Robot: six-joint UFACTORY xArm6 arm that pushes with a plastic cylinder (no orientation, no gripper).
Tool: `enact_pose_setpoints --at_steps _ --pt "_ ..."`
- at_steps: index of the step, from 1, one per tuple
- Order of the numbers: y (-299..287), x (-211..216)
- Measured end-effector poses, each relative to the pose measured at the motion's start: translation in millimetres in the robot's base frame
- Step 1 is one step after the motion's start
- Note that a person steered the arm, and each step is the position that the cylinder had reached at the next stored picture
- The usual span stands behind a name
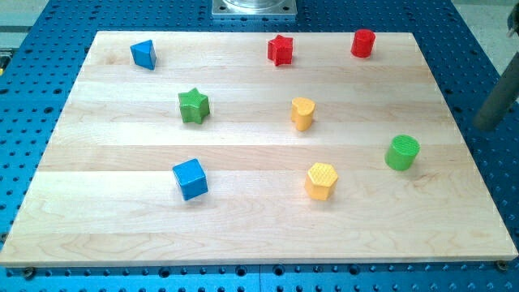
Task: Move the green circle to the bottom right
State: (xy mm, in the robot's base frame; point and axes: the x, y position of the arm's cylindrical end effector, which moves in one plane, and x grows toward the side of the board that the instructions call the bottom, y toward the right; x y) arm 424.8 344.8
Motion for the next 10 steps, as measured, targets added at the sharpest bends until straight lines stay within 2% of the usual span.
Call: enact_pose_setpoints --at_steps 2,4,5,6,7,8,9,10 --pt "0 -1" --pt "-103 20" --pt "-123 47" --pt "-155 4" --pt "-183 33" --pt "-111 46" --pt "-117 28" --pt "-158 41"
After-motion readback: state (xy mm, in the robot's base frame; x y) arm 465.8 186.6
